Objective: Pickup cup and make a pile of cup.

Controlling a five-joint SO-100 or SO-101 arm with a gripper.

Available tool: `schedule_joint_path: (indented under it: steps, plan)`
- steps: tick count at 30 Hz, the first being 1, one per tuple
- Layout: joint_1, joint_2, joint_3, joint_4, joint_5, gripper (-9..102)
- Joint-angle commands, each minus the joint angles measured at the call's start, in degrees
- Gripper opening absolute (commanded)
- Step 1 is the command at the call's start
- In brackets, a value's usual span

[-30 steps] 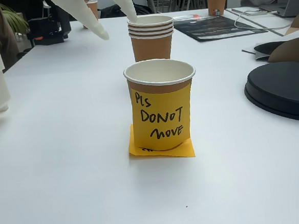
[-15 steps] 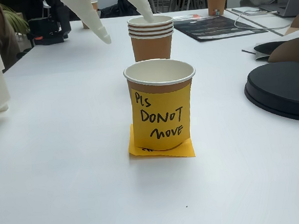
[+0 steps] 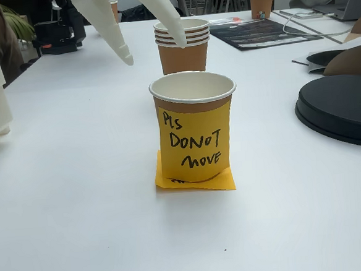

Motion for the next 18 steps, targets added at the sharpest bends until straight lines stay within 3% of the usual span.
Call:
schedule_joint_path:
  steps: [1,18]
  plan:
    - [0.7,0.4,-6.3,2.8,0.2,31]
    - [0.8,-10.3,-15.8,3.7,0.4,31]
